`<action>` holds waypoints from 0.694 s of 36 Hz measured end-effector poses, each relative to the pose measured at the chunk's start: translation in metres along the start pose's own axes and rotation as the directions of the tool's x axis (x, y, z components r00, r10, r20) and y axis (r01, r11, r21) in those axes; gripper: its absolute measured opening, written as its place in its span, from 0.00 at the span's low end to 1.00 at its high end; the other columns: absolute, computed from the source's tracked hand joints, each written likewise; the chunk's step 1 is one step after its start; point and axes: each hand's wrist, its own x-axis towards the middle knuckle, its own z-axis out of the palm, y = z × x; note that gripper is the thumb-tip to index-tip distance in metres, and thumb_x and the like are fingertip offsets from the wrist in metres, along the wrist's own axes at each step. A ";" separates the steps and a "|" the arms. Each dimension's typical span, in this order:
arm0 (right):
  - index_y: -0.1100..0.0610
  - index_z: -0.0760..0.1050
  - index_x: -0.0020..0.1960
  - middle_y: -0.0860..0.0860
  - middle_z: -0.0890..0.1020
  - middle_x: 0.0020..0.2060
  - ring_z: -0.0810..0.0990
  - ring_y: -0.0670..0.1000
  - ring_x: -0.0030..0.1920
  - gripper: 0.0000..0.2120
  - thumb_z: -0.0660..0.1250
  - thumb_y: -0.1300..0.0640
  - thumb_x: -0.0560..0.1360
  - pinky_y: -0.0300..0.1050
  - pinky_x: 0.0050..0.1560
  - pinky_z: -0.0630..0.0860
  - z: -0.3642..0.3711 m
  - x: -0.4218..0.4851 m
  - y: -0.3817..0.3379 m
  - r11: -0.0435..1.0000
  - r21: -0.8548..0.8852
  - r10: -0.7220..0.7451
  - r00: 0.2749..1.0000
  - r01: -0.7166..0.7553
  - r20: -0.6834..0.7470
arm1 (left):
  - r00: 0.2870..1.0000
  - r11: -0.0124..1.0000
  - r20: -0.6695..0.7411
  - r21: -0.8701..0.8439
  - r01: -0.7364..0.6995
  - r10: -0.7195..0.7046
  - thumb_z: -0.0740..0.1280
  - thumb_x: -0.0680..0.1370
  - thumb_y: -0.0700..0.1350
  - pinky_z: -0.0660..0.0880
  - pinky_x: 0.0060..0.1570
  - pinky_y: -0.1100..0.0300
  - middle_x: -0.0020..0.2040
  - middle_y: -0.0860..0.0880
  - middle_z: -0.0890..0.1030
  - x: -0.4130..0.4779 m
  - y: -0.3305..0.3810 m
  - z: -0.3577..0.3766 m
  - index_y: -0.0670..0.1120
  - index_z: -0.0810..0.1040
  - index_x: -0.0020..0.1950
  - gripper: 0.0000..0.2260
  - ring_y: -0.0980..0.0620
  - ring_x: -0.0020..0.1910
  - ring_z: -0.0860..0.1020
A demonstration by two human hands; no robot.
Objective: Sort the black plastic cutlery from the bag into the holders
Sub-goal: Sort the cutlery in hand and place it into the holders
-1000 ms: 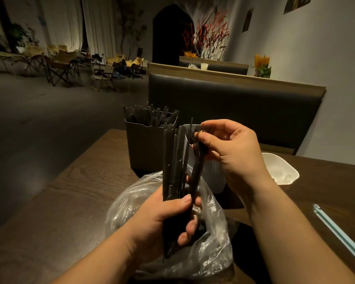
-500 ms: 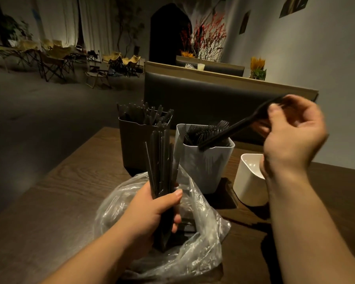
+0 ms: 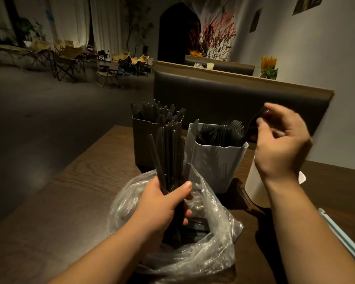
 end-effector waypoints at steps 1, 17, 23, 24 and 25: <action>0.58 0.78 0.63 0.49 0.79 0.56 0.78 0.47 0.59 0.14 0.68 0.62 0.78 0.39 0.58 0.77 0.001 -0.001 0.003 1.000 -0.021 0.002 0.998 -0.001 0.068 | 1.000 1.000 -0.010 0.001 -0.006 0.006 0.73 0.77 0.42 0.76 0.31 0.55 0.39 0.45 0.83 0.000 0.000 0.000 0.43 0.77 0.56 0.10 0.45 0.33 0.80; 0.51 0.82 0.51 0.45 0.82 0.43 0.81 0.44 0.44 0.10 0.66 0.47 0.77 0.46 0.45 0.81 0.008 -0.011 -0.051 0.999 -0.005 0.032 0.922 -0.032 0.385 | 0.999 0.999 -0.011 0.028 -0.034 0.035 0.72 0.77 0.42 0.76 0.31 0.56 0.40 0.46 0.85 -0.002 0.006 0.000 0.44 0.77 0.56 0.09 0.47 0.33 0.82; 0.48 0.80 0.50 0.49 0.83 0.36 0.84 0.47 0.34 0.09 0.73 0.45 0.73 0.48 0.36 0.81 0.020 -0.033 -0.074 0.912 0.014 0.290 0.667 -0.410 0.687 | 0.996 0.995 0.010 0.055 -0.085 0.085 0.72 0.77 0.39 0.78 0.32 0.54 0.37 0.47 0.84 -0.006 0.007 0.002 0.46 0.78 0.55 0.08 0.49 0.30 0.80; 0.48 0.80 0.48 0.49 0.84 0.36 0.84 0.47 0.34 0.06 0.73 0.48 0.74 0.46 0.35 0.80 0.021 -0.036 -0.075 0.910 0.035 0.277 0.667 -0.414 0.692 | 0.996 0.994 0.016 0.063 -0.091 0.091 0.72 0.77 0.39 0.78 0.31 0.56 0.37 0.47 0.84 -0.007 0.007 0.002 0.46 0.78 0.55 0.08 0.49 0.30 0.80; 0.49 0.80 0.47 0.48 0.84 0.36 0.84 0.46 0.36 0.03 0.72 0.51 0.75 0.45 0.36 0.81 0.021 -0.038 -0.076 0.911 0.053 0.263 0.676 -0.409 0.689 | 0.995 0.993 0.021 0.072 -0.096 0.095 0.72 0.78 0.39 0.78 0.30 0.57 0.37 0.47 0.85 -0.007 0.008 0.003 0.47 0.78 0.54 0.08 0.48 0.30 0.80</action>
